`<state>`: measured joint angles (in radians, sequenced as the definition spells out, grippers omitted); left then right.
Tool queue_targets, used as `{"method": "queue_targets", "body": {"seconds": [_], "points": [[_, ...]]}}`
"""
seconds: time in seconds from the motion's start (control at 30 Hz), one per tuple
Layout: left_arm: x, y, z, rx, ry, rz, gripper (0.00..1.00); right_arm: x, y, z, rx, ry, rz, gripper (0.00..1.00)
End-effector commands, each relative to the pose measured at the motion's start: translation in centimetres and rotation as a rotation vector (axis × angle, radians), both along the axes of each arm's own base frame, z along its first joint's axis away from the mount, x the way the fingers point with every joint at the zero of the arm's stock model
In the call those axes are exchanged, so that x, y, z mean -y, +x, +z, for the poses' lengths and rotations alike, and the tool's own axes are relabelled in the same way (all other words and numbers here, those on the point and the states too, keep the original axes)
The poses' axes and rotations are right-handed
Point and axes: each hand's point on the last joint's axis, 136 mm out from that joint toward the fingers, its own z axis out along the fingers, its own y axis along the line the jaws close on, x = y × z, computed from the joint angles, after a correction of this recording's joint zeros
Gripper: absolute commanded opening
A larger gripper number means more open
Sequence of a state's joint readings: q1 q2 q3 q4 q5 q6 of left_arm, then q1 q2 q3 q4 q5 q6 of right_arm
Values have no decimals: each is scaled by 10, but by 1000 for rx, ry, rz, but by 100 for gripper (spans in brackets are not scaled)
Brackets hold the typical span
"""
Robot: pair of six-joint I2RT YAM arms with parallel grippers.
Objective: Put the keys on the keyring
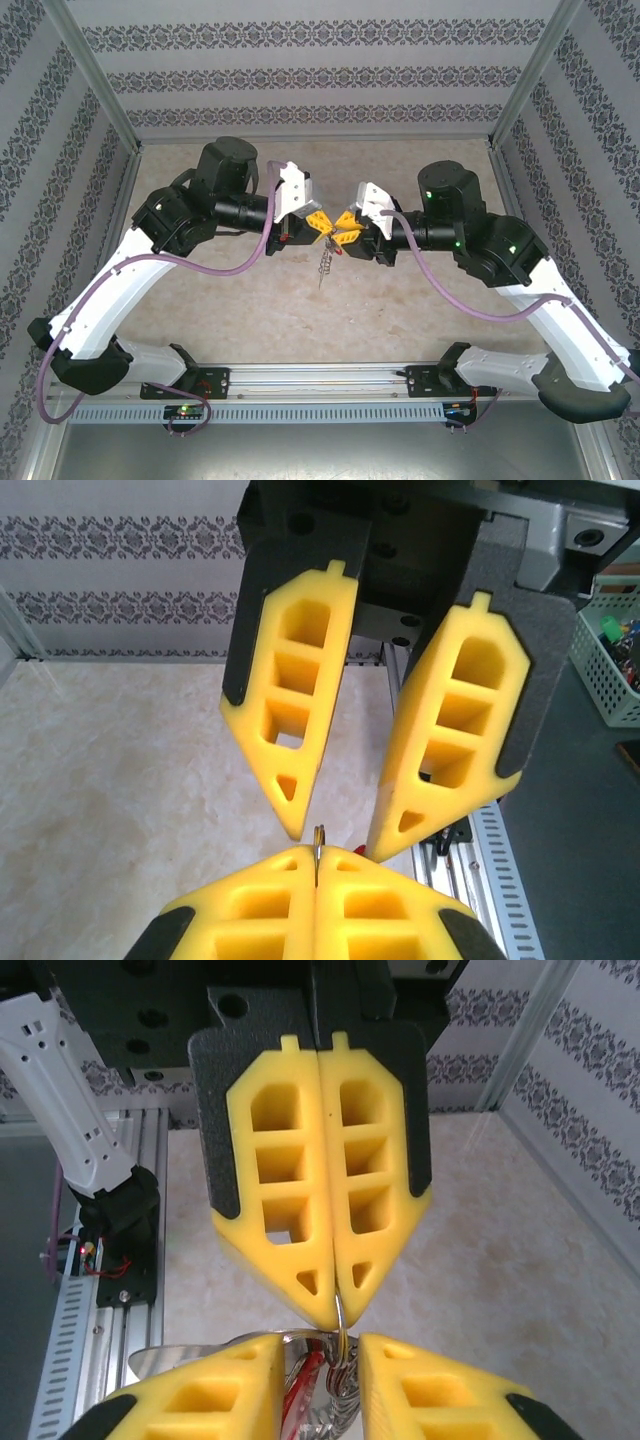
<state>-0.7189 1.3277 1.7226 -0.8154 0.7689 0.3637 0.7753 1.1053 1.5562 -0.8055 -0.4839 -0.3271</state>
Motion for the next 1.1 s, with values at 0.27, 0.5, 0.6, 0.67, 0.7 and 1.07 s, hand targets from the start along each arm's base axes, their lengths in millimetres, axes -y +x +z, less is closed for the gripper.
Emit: {"method": "queue_targets", "body": {"seconds": [0.27, 0.5, 0.6, 0.67, 0.7, 1.07], "points": [[0, -4, 34, 14, -181, -24, 0, 2, -16, 2, -44, 92, 28, 23], [0, 2, 52, 22, -267, -26, 0, 3, -11, 6, -61, 119, 34, 9], [0, 3, 55, 22, -285, -27, 0, 3, -9, 8, -63, 129, 33, 6], [0, 4, 56, 19, -293, -29, 0, 3, -9, 8, -66, 132, 33, 4], [0, 4, 57, 17, -297, -32, 0, 3, -8, 8, -66, 132, 32, 4], [1, 1, 62, -15, -335, -70, 0, -1, 4, 12, -56, 154, 4, 6]]}}
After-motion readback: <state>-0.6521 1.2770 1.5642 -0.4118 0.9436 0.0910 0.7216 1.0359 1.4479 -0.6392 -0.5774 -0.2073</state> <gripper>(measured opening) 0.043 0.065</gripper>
